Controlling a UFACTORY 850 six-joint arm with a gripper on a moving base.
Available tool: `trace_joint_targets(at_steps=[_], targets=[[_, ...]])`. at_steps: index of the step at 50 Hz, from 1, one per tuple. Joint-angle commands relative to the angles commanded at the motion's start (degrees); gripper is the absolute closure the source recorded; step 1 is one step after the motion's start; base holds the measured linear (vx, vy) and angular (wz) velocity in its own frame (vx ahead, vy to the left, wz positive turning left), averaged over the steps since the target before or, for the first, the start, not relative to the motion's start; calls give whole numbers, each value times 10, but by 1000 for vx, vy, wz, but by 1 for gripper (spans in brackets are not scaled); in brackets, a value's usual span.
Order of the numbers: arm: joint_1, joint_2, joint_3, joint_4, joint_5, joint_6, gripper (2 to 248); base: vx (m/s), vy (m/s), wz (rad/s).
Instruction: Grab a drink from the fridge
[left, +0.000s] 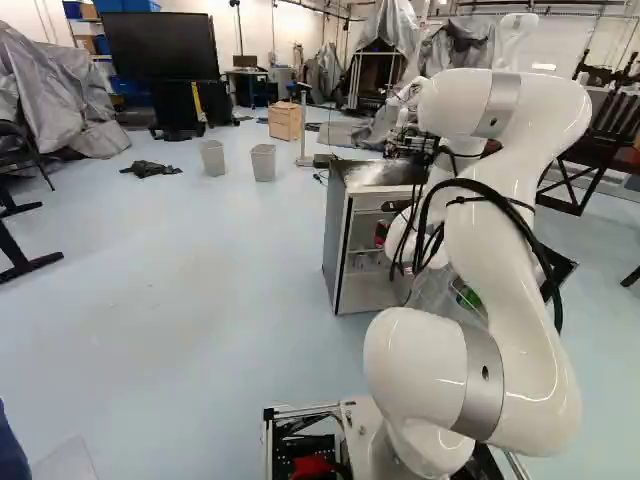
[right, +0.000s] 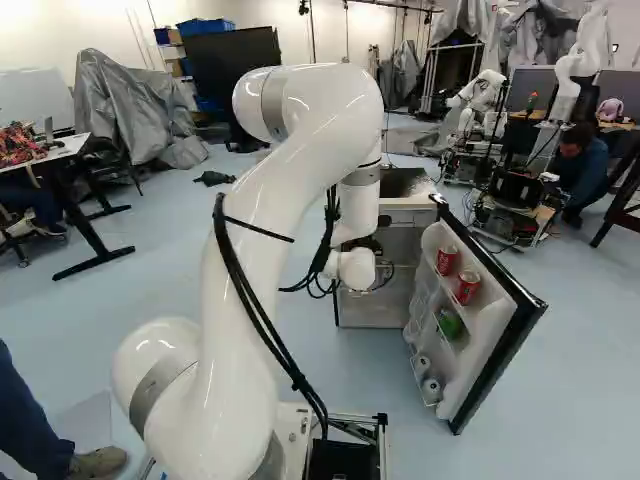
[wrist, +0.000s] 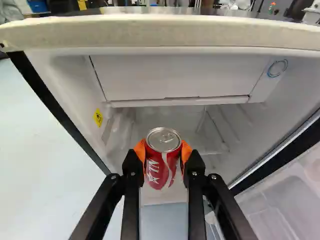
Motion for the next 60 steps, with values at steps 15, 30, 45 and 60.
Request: trace_joint_targets(at_steps=[15,30,45,60], targets=[[14,46,43,56,0,0,160,0,0,0],[27,94,86,95,0,0,160,0,0,0],[33,136,117,100,0,0,160,0,0,0],[33,164,127,100,0,0,160,0,0,0]])
